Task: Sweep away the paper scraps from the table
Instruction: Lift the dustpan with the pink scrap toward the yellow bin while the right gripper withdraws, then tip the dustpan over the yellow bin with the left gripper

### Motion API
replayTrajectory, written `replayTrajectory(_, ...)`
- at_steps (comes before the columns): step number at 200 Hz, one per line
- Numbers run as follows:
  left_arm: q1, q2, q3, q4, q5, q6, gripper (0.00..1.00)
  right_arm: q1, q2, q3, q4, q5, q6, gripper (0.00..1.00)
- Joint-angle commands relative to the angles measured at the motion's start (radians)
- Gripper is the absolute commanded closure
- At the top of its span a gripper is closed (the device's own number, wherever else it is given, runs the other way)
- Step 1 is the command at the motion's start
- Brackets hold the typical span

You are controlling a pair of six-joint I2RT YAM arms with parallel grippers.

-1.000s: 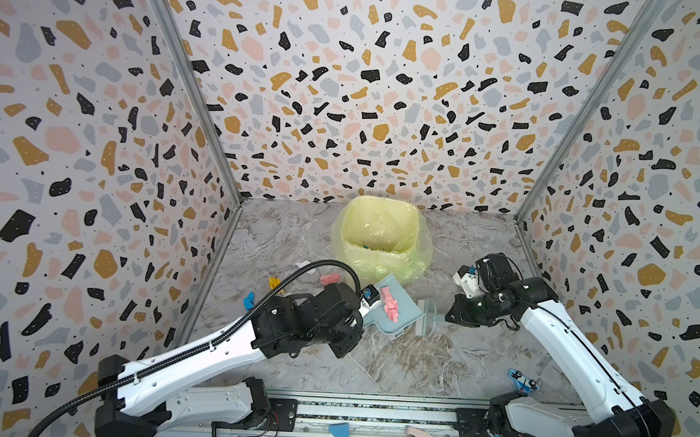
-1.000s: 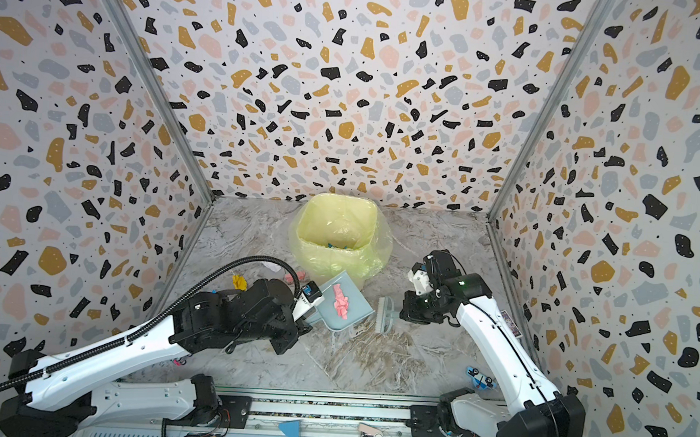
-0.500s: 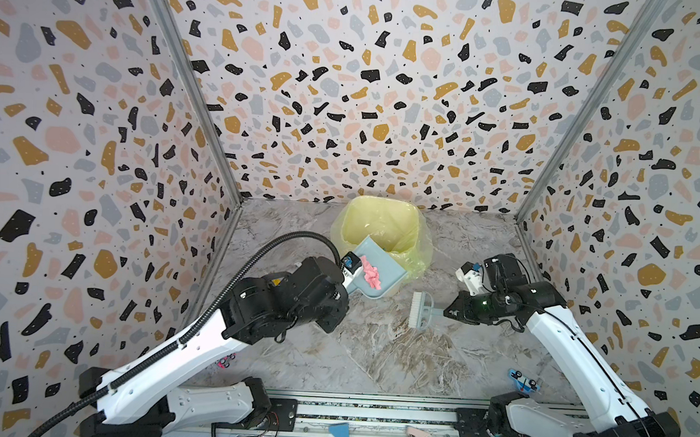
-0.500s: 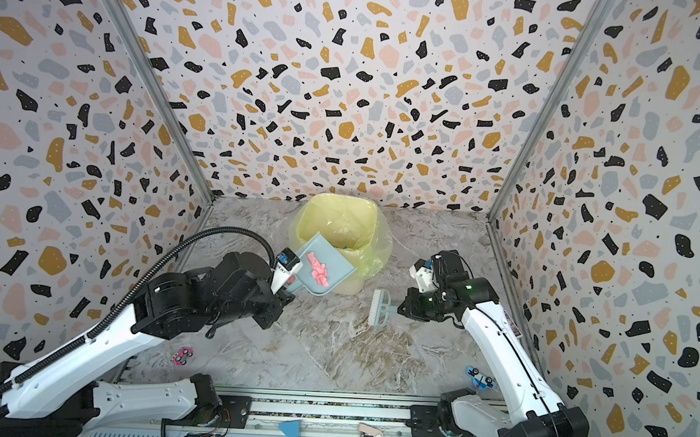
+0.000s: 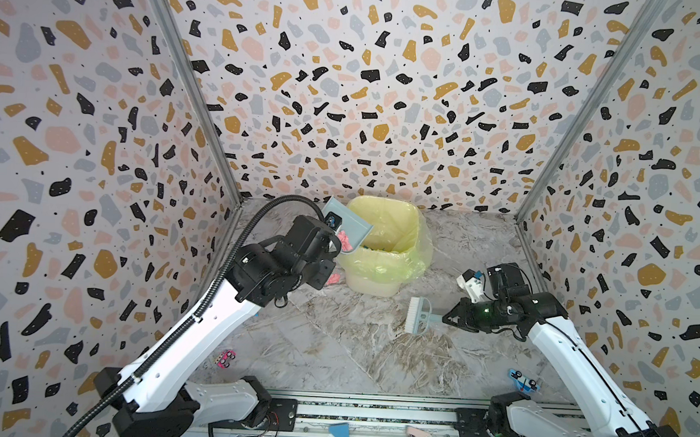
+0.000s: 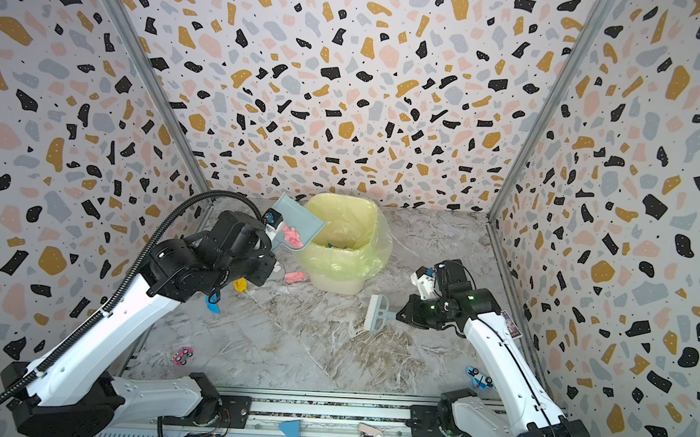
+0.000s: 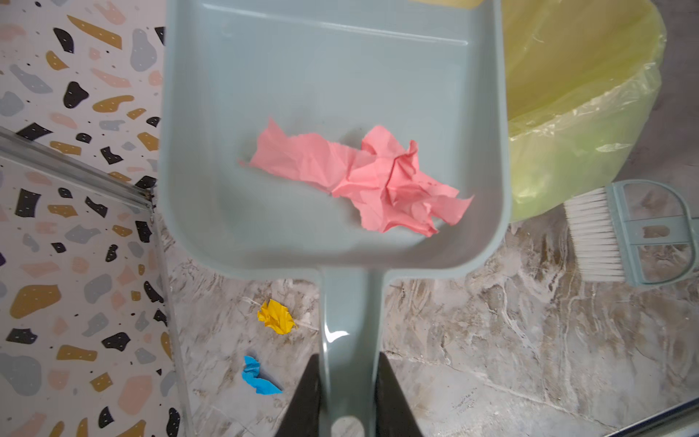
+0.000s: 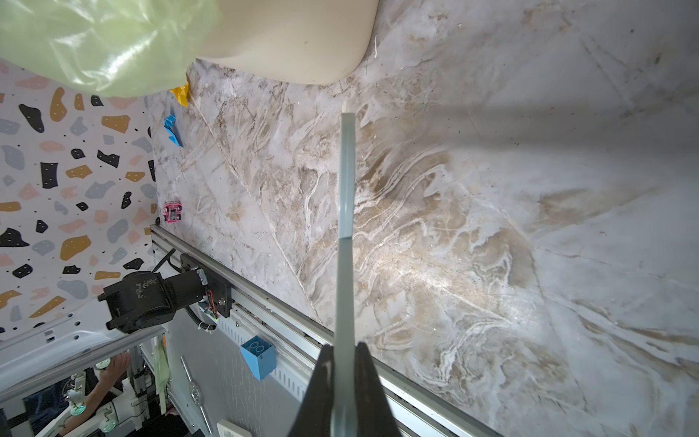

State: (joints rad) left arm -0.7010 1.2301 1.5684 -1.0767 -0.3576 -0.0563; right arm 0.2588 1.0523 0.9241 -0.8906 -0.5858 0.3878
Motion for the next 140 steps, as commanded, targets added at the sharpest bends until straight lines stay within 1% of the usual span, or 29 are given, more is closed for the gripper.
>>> replayTrajectory(1, 0.023, 0.032, 0.06, 0.028, -0.043, 0.058, 0.92, -0.006, -0.023, -0.002, 0.013, -0.029, 0.007, 1.0)
replayTrajectory(14, 0.024, 0.063, 0.089, 0.032, -0.058, 0.081, 0.92, -0.009, -0.019, -0.001, 0.013, -0.03, 0.004, 1.0)
replayTrajectory(40, 0.026, 0.135, 0.144, 0.026, -0.131, 0.142, 0.92, -0.016, -0.02, -0.005, 0.01, -0.035, 0.0, 1.0)
replayTrajectory(92, 0.025, 0.263, 0.262, 0.034, -0.19, 0.278, 0.93, -0.032, -0.022, -0.025, 0.003, -0.048, -0.007, 1.0)
replayTrajectory(140, 0.024, 0.344, 0.346, 0.041, -0.249, 0.366, 0.95, -0.041, -0.023, -0.043, 0.001, -0.059, -0.003, 1.0)
